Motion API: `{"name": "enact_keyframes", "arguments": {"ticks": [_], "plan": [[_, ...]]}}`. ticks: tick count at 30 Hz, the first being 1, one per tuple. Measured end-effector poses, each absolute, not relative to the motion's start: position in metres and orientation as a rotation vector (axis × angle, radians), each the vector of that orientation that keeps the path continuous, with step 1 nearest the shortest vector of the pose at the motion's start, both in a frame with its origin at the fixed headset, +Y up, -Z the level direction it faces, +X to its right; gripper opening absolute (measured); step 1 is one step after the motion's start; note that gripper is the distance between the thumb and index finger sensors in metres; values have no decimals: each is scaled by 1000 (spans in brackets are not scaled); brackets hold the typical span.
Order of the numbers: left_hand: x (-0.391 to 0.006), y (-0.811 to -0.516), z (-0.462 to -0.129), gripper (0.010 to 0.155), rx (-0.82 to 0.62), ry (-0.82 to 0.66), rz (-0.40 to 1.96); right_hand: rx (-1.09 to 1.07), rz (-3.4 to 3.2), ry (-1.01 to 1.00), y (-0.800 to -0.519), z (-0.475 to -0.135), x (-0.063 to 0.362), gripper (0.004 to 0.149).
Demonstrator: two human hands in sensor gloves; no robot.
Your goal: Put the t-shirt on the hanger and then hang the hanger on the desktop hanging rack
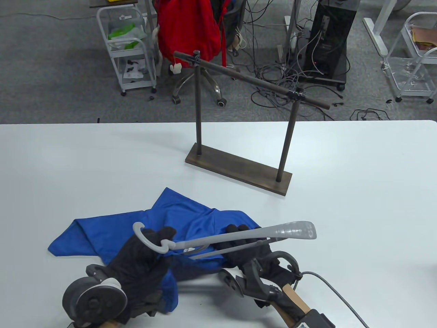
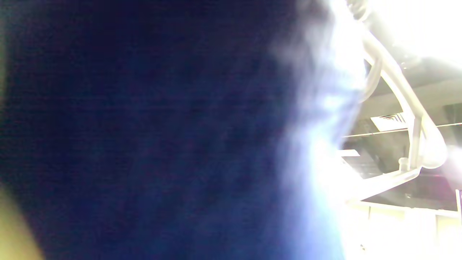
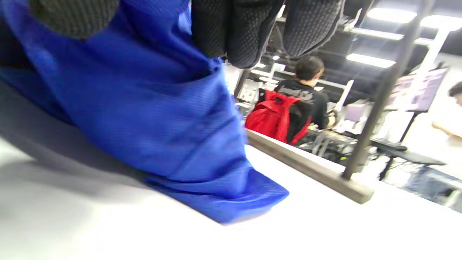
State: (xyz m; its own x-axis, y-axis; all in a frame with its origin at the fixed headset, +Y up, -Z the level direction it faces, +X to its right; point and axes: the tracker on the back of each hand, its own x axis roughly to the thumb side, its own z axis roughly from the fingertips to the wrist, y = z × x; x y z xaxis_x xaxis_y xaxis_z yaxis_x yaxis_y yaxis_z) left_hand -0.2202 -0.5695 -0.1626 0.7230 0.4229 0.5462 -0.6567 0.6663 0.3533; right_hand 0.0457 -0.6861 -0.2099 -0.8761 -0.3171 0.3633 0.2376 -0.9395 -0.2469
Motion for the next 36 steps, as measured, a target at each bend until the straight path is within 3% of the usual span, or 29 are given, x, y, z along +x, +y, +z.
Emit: {"name": "enact_keyframes", "arguments": {"ticks": [5, 14, 23, 36], "plan": [[-240, -579, -181, 59, 589, -384, 565, -460, -3009, 384, -671, -227, 86, 60], [-254, -602, -216, 55, 459, -269, 511, -485, -3446, 599, -648, -236, 149, 42], [-266, -613, -233, 54, 383, -198, 466, -491, -3386, 741, -632, -230, 155, 37], [-253, -616, -237, 55, 391, -158, 248, -344, -3066, 871, -631, -224, 146, 39]]}}
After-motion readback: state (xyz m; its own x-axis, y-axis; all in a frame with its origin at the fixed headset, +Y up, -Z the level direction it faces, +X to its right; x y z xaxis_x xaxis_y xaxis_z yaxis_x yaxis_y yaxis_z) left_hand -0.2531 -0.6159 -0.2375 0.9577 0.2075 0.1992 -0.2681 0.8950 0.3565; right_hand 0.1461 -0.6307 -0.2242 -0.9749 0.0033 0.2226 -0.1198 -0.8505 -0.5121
